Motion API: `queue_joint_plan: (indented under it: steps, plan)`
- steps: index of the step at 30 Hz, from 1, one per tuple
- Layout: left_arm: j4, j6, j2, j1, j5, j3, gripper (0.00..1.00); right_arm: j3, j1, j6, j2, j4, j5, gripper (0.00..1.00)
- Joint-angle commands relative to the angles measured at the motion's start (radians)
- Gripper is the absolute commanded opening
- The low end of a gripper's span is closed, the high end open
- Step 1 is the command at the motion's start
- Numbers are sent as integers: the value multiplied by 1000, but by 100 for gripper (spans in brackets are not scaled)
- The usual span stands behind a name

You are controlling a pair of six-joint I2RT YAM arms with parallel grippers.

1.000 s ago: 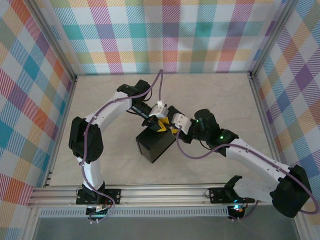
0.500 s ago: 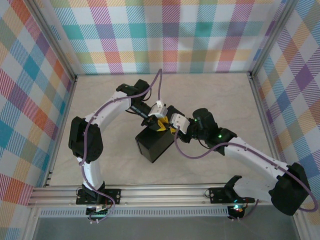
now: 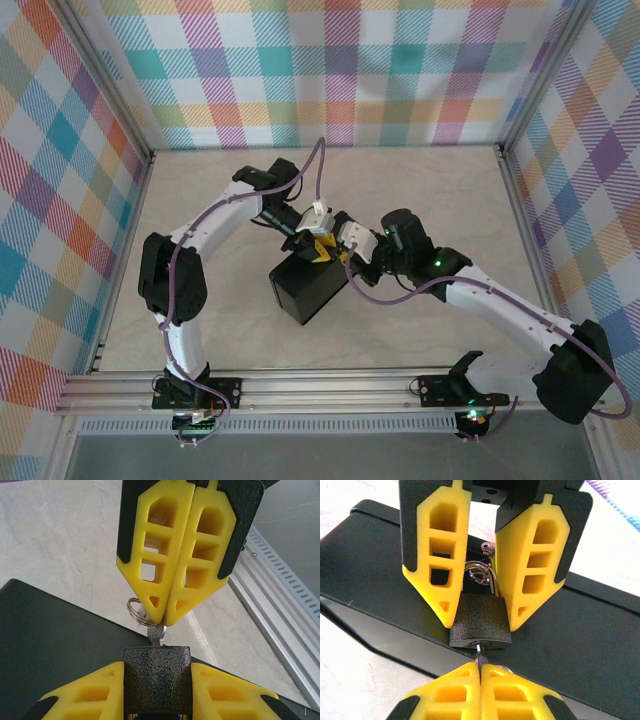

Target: Unlock a padlock with a key

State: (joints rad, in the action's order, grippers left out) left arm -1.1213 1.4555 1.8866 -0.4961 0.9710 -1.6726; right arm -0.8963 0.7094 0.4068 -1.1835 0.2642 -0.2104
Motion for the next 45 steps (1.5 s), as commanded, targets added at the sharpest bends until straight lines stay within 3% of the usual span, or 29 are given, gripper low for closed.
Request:
queue_joint_plan:
  steps: [1,7,16,23,26,30,34,38,45]
  plan:
    - [-13,13,26,-28,-1,2,18,-36,10,-127,-14,-18,-103,4]
    - [1,11,16,-29,3,14,18,-110,10,-342,-93,52,-193,2]
    - [29,7,-12,-29,12,39,18,-96,4,-668,-133,-5,-255,0]
    - [43,11,-23,-16,12,50,16,-69,-23,-686,-98,40,-194,0]
    - [38,25,-24,-12,10,55,16,-46,-82,-729,-97,30,-246,0]
    - [42,27,-37,-8,18,64,16,-35,-90,-777,-96,-11,-333,0]
    - [46,27,-38,-2,31,64,16,-13,-87,-666,-41,-5,-344,6]
    - [37,27,-16,-1,24,57,16,-7,-87,-497,11,40,-266,22]
    - [31,25,-16,1,18,62,16,5,-93,-286,49,48,-182,29]
